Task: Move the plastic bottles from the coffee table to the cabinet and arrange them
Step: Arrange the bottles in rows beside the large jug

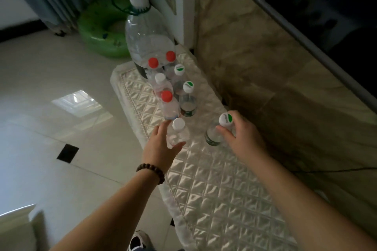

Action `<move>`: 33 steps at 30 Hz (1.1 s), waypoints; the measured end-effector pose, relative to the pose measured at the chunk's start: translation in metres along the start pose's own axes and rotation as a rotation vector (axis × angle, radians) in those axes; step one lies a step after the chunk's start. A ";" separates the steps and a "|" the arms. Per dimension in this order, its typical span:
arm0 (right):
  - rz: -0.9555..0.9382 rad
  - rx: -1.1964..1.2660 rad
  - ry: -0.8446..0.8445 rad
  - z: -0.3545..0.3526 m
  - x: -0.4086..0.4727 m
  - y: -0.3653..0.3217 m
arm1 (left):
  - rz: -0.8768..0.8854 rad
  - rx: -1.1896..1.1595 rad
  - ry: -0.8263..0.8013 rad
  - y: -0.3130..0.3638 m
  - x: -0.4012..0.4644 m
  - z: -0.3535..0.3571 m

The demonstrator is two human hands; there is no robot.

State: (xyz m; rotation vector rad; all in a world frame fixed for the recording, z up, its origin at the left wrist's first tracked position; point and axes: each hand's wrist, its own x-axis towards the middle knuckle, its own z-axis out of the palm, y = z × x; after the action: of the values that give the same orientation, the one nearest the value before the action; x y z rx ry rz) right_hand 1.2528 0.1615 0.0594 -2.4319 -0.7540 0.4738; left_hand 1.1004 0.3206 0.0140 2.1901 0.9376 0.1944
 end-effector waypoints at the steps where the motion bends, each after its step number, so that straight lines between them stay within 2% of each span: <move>1: -0.016 -0.015 -0.021 0.005 0.011 -0.008 | -0.005 -0.005 0.000 -0.002 0.005 0.001; 8: -0.086 -0.043 -0.066 0.037 0.057 -0.029 | -0.049 -0.034 -0.023 -0.011 0.032 0.012; 17: -0.085 0.015 -0.124 0.050 0.066 -0.019 | -0.142 -0.065 0.003 -0.008 0.041 0.029; 20: -0.037 0.062 -0.228 0.045 0.066 -0.014 | -0.174 -0.103 -0.044 -0.008 0.032 0.024; 23: 0.008 0.190 -0.300 0.036 0.063 -0.003 | -0.120 -0.156 -0.076 -0.013 0.017 0.011; 25: 0.035 0.300 -0.252 0.029 0.066 -0.001 | -0.114 -0.232 -0.012 -0.020 0.017 0.001; 28: 0.091 0.474 -0.168 0.027 0.086 -0.009 | -0.215 -0.387 0.130 -0.027 0.046 -0.001; 30: 0.199 0.567 -0.206 0.039 0.111 -0.013 | -0.352 -0.556 0.152 -0.024 0.075 0.004; 33: 0.363 0.680 -0.349 0.063 0.149 -0.019 | -0.532 -0.790 0.103 -0.023 0.113 0.017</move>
State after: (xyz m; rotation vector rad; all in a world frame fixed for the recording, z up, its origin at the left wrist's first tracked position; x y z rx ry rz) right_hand 1.3312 0.2893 -0.0040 -1.8483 -0.2075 1.1137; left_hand 1.1764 0.3981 -0.0295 1.1806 1.2065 0.3500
